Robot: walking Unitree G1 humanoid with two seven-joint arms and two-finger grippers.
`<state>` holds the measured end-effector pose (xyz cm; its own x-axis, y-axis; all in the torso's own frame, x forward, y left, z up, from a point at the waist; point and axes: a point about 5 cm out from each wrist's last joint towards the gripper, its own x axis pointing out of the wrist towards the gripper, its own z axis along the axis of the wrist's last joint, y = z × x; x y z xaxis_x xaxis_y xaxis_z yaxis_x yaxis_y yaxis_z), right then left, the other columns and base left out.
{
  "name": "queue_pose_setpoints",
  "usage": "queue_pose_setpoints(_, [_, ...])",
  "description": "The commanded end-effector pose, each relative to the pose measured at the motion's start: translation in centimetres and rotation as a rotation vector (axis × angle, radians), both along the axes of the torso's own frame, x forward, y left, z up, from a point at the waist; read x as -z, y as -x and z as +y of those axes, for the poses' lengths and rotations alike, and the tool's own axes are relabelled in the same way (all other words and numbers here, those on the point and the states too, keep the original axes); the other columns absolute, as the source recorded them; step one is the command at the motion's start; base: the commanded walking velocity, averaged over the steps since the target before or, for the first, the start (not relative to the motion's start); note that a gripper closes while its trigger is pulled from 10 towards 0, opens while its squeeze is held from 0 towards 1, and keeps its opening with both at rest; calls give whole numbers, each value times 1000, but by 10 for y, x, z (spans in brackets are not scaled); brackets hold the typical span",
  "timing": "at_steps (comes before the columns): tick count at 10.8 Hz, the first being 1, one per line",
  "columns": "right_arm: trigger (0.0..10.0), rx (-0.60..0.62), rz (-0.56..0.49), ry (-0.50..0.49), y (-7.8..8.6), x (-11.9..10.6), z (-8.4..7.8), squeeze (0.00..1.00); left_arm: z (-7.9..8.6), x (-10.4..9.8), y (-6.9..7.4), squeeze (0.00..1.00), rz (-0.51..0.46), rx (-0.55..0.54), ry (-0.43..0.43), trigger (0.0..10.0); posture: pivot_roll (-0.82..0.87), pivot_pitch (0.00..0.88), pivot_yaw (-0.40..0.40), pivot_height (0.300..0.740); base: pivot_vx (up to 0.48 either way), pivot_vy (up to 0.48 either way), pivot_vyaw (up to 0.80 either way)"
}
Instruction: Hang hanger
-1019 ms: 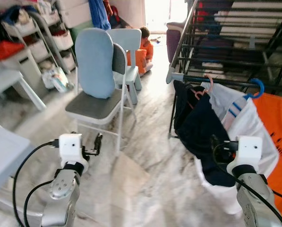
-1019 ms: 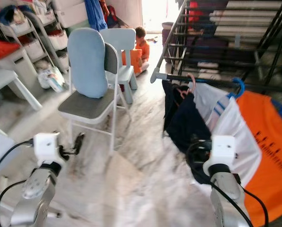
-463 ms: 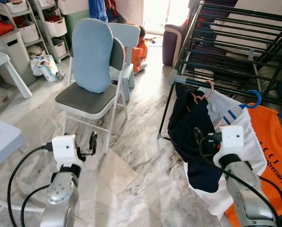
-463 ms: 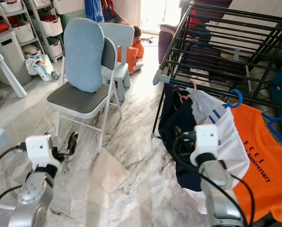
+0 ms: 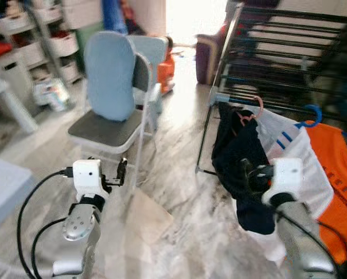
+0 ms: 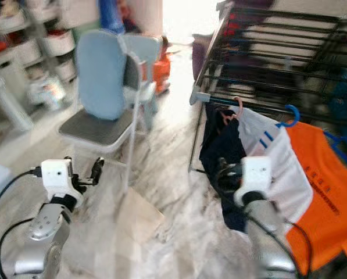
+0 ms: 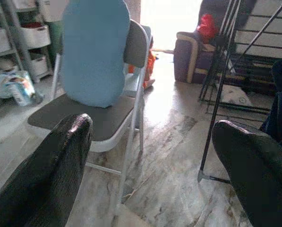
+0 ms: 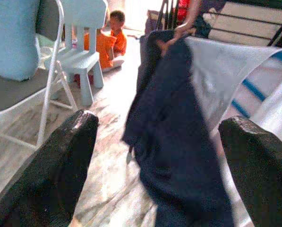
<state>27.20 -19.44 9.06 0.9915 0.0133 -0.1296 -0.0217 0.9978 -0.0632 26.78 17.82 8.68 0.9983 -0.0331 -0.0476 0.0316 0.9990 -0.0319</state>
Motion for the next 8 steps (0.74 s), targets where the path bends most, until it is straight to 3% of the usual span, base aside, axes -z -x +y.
queue_pose_setpoints(1, [10000,4,-13,7,-1,-2,-1,0,-2,0,-4,0,7,14,2,10000,-137,0,29,740,0,442,-800])
queue_pose_setpoints(4, [10000,8,-9,12,-4,0,-3,0,-4,0,-4,0,6,33,-10,10000,-126,0,25,740,0,441,-531])
queue_pose_setpoints(8, [10000,1,-14,12,-5,-1,0,0,-3,-1,-5,0,7,35,-17,10000,-124,0,27,740,0,440,0])
